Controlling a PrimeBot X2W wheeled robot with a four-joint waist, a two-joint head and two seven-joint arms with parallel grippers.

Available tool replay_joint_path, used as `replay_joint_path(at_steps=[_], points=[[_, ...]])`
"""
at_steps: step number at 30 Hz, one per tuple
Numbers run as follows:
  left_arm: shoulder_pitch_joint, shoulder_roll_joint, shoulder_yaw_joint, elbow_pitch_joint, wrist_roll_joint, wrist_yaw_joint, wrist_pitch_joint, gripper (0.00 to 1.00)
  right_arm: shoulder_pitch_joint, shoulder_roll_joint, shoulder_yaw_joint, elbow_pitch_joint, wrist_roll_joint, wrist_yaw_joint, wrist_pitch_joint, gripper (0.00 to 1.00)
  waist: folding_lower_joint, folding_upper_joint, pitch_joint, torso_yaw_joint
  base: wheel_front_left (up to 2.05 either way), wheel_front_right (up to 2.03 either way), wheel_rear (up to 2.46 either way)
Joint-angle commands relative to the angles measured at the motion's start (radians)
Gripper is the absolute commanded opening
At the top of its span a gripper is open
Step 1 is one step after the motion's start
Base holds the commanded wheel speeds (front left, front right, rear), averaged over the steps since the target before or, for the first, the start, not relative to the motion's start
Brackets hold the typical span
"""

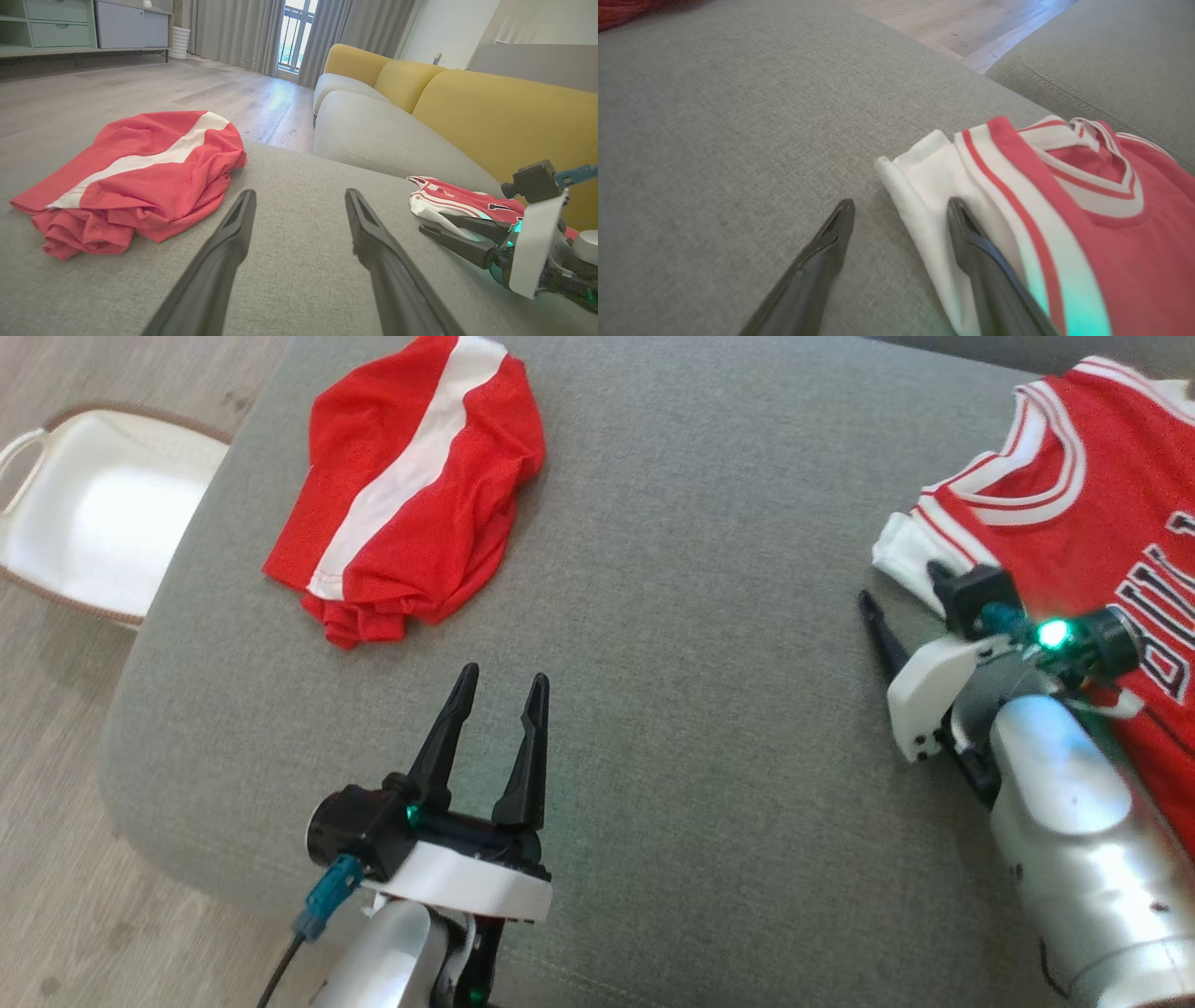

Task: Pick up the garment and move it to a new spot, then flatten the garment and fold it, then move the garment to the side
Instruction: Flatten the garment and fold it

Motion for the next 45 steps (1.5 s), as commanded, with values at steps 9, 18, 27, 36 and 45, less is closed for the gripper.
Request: replay_joint_path(at_steps=[9,18,27,36,45], points=[[-0.033,0.003,0.030,-0.025,-0.005,0.011,-0.008,1.00,-0.072,0.040,0.019,0.091,0.020,-0.001,-0.074,0.00,-0.0001,0.0000,-0.008,-0.017,0.00,0.00,0.00],[-0.019,0.003,0.054,-0.006,0.030,0.001,-0.008,1.00,-0.022,0.106,0.203,0.030,0.240,-0.001,-0.161,0.00,-0.0001,0.0000,-0.080,-0.102,0.00,0.00,0.00],[0.015,0.003,0.068,0.008,0.055,-0.010,-0.008,1.00,0.070,-0.006,0.510,-0.283,0.608,-0.001,-0.025,0.00,-0.0001,0.0000,-0.133,-0.160,0.00,0.00,0.00],[0.009,0.003,0.057,0.002,0.055,-0.018,-0.008,1.00,0.061,-0.150,0.605,-0.430,0.856,-0.001,0.105,0.00,-0.0001,0.0000,-0.096,-0.132,0.00,0.00,0.00],[-0.031,0.003,0.028,-0.005,0.026,-0.011,-0.008,1.00,-0.059,-0.203,0.583,-0.260,0.891,-0.001,0.152,0.00,-0.0001,0.0000,-0.024,-0.065,0.00,0.00,0.00]])
